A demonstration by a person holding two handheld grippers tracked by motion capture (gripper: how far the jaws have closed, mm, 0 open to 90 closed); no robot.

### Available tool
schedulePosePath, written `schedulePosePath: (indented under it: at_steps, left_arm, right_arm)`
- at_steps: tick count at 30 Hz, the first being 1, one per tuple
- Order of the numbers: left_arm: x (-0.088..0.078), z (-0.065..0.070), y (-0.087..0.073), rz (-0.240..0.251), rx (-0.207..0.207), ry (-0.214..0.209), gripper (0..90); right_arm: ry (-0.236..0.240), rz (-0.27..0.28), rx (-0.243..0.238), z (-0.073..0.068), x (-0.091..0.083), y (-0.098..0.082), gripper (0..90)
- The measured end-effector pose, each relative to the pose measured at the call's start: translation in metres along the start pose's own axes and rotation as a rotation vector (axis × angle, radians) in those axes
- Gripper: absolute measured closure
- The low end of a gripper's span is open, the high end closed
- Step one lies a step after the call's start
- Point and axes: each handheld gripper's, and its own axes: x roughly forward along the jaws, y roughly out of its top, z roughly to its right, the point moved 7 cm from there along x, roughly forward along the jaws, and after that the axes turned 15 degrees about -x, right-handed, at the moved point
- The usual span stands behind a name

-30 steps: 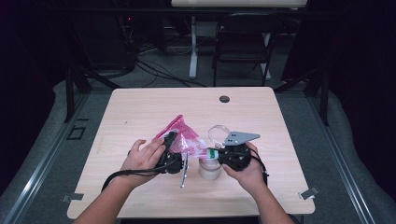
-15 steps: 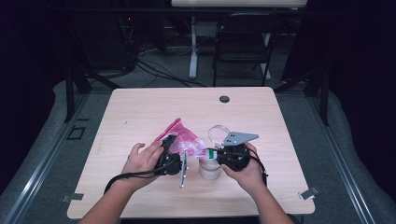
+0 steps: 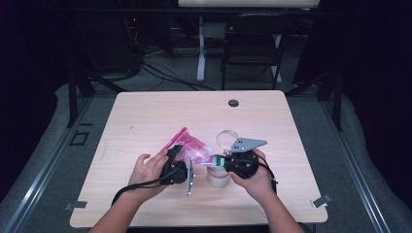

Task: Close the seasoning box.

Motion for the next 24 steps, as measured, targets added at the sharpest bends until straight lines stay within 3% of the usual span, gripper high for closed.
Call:
schedulePosePath:
  at_steps: [24]
  left_arm:
    - [0.006,0.020,-0.010,-0.006,-0.165,-0.073,73.6]
  right_arm:
    - [0.000,-0.010,-0.007,-0.003,0.004,-0.001,90.0]
